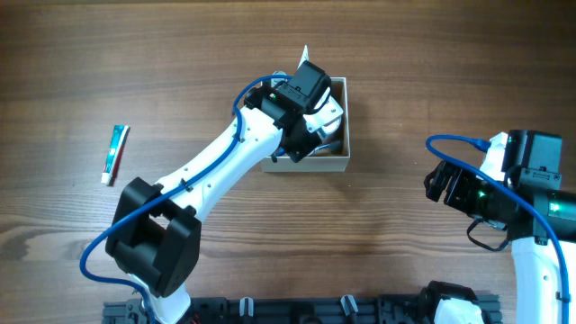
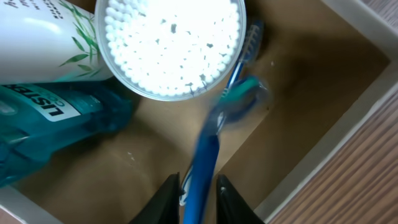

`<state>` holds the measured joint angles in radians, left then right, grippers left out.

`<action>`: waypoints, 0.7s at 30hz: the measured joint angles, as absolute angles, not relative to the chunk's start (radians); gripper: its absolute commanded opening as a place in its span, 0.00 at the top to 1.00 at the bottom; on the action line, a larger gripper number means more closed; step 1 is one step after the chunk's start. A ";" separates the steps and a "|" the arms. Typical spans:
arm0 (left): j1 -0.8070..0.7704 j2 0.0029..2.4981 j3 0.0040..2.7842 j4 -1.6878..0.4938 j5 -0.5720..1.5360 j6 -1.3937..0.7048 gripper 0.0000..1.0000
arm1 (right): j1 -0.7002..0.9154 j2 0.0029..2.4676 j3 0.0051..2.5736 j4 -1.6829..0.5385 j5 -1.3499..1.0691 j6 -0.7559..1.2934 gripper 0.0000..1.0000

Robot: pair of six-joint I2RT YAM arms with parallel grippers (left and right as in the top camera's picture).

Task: Pack container
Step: 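Place the razor into the box and withdraw the left gripper, then grasp the toothpaste tube with the left gripper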

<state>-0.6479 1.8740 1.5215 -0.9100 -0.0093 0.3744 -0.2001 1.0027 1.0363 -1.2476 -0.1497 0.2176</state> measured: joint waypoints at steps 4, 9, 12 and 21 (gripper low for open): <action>-0.648 1.874 1.522 -0.916 -0.050 0.381 0.48 | -0.200 1.002 1.036 -1.248 -0.150 0.218 0.00; -0.648 1.848 1.519 -0.956 -0.084 0.335 0.34 | -0.200 1.002 1.036 -1.248 -0.150 0.218 0.00; -0.640 1.689 1.513 -1.002 -0.127 0.236 0.00 | -0.200 1.003 1.036 -1.247 -0.150 0.218 0.00; 0.050 1.487 1.523 -1.003 -0.104 0.079 0.00 | -0.200 1.002 1.036 -1.245 -0.150 0.218 0.00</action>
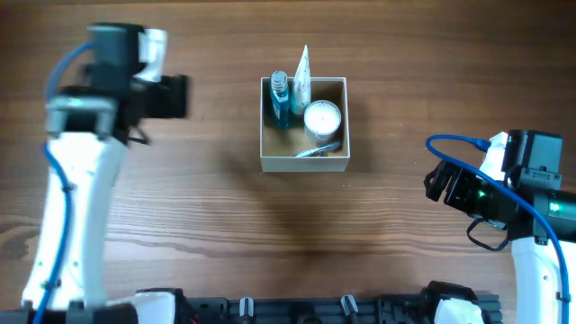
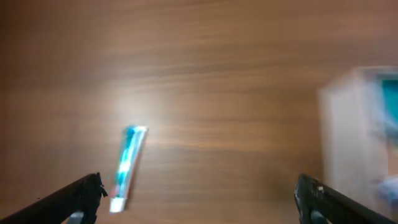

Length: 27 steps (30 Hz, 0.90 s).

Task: Pack container
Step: 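Grasp the toothpaste tube with the left gripper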

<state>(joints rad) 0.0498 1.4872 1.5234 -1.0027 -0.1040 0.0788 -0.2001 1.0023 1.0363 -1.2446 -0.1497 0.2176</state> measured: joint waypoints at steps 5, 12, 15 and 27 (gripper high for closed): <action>0.383 1.717 1.524 -0.934 0.017 0.062 0.00 | -0.200 1.003 1.036 -1.244 -0.150 0.217 0.00; 0.431 2.027 1.521 -0.880 0.051 0.065 0.00 | -0.200 1.004 1.036 -1.244 -0.150 0.217 0.00; 0.430 2.078 1.520 -0.870 0.051 0.071 0.00 | -0.200 1.004 1.036 -1.244 -0.150 0.217 0.00; 0.416 2.123 1.488 -0.869 -0.010 0.090 0.08 | -0.200 1.004 1.036 -1.244 -0.150 0.217 0.00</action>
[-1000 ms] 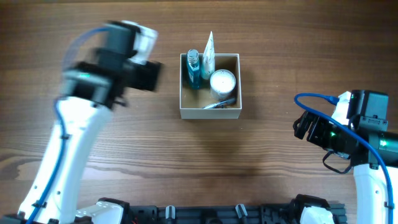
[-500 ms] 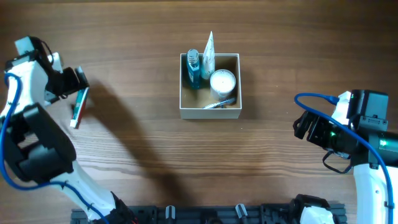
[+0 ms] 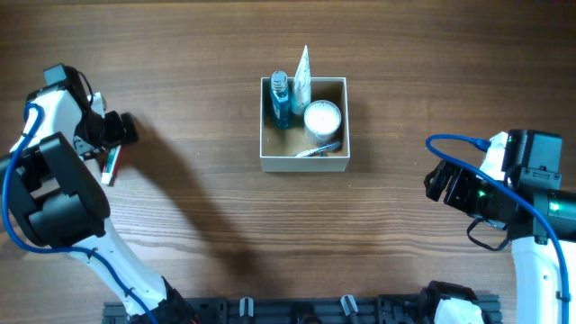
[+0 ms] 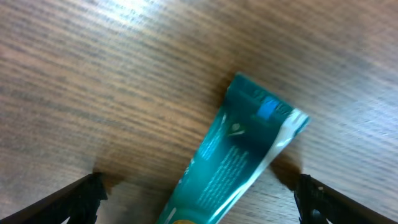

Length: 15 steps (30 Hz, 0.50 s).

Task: Pack container
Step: 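Grasp the toothpaste tube with the left gripper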

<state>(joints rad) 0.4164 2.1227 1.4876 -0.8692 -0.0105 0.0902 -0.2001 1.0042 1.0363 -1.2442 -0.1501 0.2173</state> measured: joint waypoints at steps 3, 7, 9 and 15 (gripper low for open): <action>0.416 2.114 1.472 -0.870 -0.017 0.091 0.27 | -0.200 1.004 1.036 -1.244 -0.150 0.217 0.00; 0.416 2.113 1.471 -0.886 -0.017 0.093 0.52 | -0.200 1.004 1.036 -1.244 -0.150 0.217 0.00; 0.416 2.113 1.470 -0.892 -0.016 0.090 0.66 | -0.200 1.004 1.036 -1.244 -0.150 0.217 0.00; 0.416 2.113 1.470 -0.898 -0.009 0.091 0.82 | -0.200 1.004 1.036 -1.244 -0.150 0.217 0.00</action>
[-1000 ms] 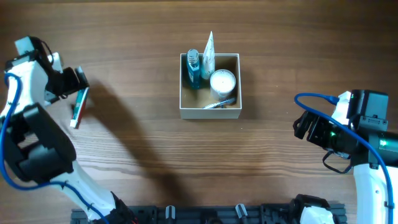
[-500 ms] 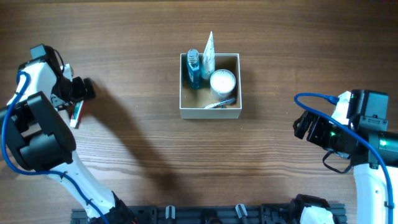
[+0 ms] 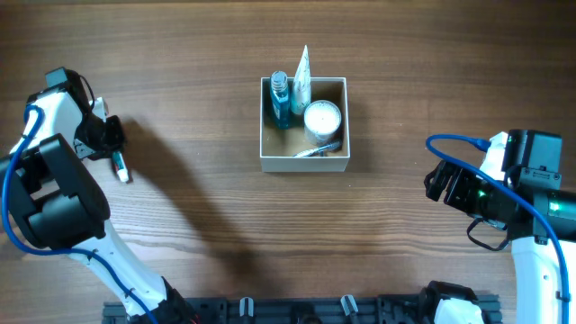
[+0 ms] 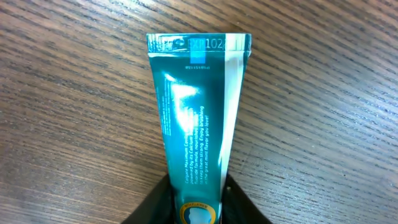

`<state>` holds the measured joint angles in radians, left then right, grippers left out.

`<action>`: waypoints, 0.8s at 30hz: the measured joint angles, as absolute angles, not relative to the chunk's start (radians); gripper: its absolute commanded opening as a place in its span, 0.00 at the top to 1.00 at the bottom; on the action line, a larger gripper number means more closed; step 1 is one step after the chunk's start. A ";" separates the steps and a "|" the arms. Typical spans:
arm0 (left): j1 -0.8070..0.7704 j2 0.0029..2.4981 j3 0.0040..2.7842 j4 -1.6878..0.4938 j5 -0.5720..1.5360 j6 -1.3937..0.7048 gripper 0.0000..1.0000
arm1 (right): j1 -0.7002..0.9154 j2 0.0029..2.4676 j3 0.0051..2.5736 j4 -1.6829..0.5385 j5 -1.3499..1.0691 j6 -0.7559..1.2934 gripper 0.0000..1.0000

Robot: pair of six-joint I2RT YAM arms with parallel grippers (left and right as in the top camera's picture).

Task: Pack container
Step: 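Grasp the toothpaste tube with the left gripper, then drop the toothpaste tube into the box and withdraw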

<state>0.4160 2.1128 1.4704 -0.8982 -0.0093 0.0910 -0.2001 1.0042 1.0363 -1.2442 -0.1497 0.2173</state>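
Note:
At the far left of the table my left gripper (image 3: 110, 144) is shut on the teal toothpaste tube (image 4: 198, 118), its black fingers (image 4: 235, 198) pressed against the cap end. The tube (image 3: 118, 163) shows only as a small tip below the gripper in the overhead view. The open cardboard box (image 3: 347, 121) stands at the centre, holding a blue mouthwash bottle (image 3: 280, 101), a white tube (image 3: 301, 70), a round tub of cotton swabs (image 3: 322, 117) and a blue toothbrush (image 3: 317, 149). My right gripper (image 3: 438, 183) hangs at the right edge, far from the box; its jaws are hidden.
Wood-grain tabletop (image 3: 198, 54) all around. The box sits well to the right of the left gripper. A black rail (image 3: 297, 310) runs along the front edge. A blue cable (image 3: 459, 148) loops above the right arm.
My left gripper stood open with the toothpaste tube lying slanted between its fingers; now the fingers are shut on the tube's cap end and the tube points straight ahead.
My left gripper was inside the box, shut on the blue toothbrush. It then stood open over the table to the left, the toothbrush left in the box. After that it was open astride the toothpaste tube, and now it grips it. The right arm stayed still.

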 measured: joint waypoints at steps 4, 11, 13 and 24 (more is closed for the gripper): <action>0.416 2.112 1.470 -0.899 -0.010 0.089 0.92 | -0.200 1.004 1.036 -1.244 -0.150 0.217 0.00; 0.370 2.094 1.464 -0.913 -0.020 0.091 0.96 | -0.200 1.004 1.036 -1.245 -0.150 0.217 0.00; 0.330 2.077 1.464 -0.938 -0.015 0.085 0.96 | -0.200 1.004 1.036 -1.244 -0.150 0.217 0.00; -0.197 1.491 1.506 -0.926 0.094 0.294 0.96 | -0.200 1.004 1.036 -1.244 -0.150 0.217 0.00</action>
